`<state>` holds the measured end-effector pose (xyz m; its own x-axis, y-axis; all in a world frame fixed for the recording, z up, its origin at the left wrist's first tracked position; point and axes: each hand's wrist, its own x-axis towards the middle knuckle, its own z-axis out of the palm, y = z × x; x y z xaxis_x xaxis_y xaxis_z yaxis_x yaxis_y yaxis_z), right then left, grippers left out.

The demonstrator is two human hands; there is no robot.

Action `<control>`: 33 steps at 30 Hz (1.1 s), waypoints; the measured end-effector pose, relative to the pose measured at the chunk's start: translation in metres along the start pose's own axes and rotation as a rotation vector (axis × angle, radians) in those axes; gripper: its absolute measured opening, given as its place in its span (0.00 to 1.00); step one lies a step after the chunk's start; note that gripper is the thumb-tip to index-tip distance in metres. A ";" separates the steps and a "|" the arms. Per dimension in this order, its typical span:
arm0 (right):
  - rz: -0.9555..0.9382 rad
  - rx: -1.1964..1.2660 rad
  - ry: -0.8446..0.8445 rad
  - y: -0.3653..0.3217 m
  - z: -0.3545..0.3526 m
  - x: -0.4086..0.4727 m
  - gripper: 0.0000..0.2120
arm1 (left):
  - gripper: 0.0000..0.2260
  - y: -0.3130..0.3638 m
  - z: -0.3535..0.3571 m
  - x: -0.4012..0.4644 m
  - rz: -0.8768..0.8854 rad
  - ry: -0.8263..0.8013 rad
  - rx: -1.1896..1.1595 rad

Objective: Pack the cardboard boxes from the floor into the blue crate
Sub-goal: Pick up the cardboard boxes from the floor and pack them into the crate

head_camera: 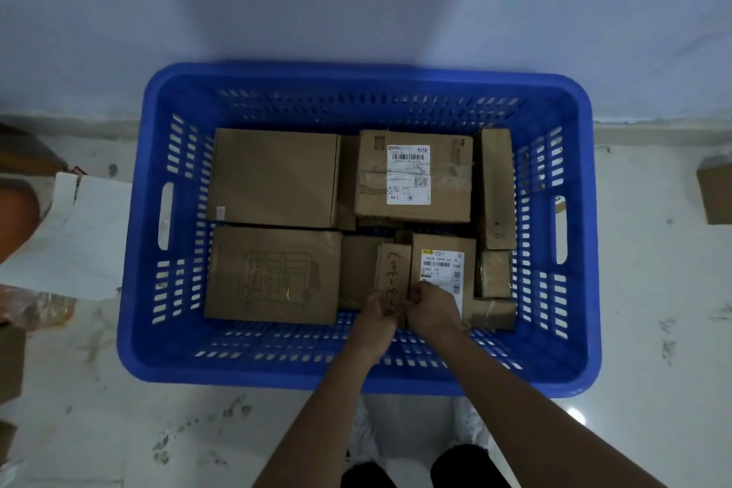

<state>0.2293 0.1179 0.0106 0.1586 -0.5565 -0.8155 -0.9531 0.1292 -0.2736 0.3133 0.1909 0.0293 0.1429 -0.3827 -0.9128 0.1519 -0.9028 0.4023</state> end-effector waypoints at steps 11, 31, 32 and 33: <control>0.024 0.149 0.058 0.015 -0.036 -0.059 0.22 | 0.28 0.025 -0.029 -0.059 -0.049 0.054 0.090; 0.026 0.307 0.185 0.044 -0.260 -0.145 0.23 | 0.18 0.181 0.054 -0.178 0.099 -0.037 0.051; 0.027 0.303 0.184 0.054 -0.270 -0.142 0.23 | 0.19 0.187 0.068 -0.177 0.097 -0.043 0.028; 0.024 0.294 0.182 0.064 -0.281 -0.138 0.23 | 0.18 0.193 0.081 -0.175 0.095 -0.047 -0.001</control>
<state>0.0741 -0.0277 0.2489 0.0635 -0.6841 -0.7266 -0.8365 0.3605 -0.4126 0.2382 0.0678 0.2607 0.1108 -0.4757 -0.8726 0.1403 -0.8617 0.4876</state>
